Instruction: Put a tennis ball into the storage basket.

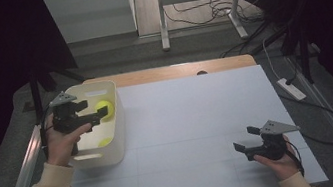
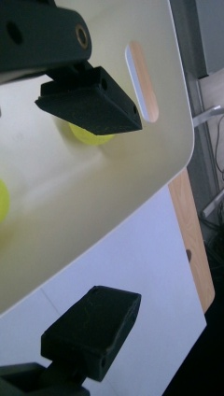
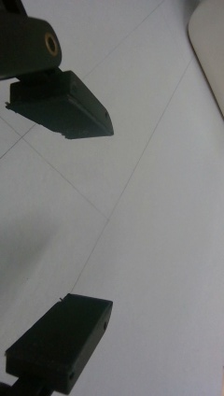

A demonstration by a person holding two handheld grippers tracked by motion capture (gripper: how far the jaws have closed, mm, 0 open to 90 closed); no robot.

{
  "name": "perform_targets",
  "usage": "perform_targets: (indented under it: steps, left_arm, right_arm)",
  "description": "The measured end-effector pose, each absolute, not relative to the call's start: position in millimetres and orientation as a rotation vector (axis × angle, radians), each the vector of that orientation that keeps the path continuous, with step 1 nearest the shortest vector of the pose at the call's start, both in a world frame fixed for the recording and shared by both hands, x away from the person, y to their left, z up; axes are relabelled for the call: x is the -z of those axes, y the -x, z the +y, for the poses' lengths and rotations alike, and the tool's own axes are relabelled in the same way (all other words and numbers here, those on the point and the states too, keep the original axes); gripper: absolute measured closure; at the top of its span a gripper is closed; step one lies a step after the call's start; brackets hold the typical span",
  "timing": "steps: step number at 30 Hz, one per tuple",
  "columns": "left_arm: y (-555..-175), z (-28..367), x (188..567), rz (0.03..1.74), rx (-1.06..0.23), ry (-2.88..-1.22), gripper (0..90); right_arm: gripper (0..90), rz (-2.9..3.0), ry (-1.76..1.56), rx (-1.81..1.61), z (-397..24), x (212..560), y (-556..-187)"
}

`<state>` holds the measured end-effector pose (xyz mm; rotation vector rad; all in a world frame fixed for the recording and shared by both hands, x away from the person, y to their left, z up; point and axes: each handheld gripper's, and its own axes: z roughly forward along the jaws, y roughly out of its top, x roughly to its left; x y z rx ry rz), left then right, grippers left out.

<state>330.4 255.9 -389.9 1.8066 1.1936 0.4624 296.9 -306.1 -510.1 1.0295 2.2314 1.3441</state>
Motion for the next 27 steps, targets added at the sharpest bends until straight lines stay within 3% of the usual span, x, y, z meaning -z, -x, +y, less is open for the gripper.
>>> perform_targets:
  steps: [27]
  left_arm:
    - [-282.4, 215.7, 410.7, 0.981, -0.391, -1.828, 17.5]
  right_arm:
    - [14.2, 2.246, -1.015, -1.323, -306.0, 510.4, -294.4]
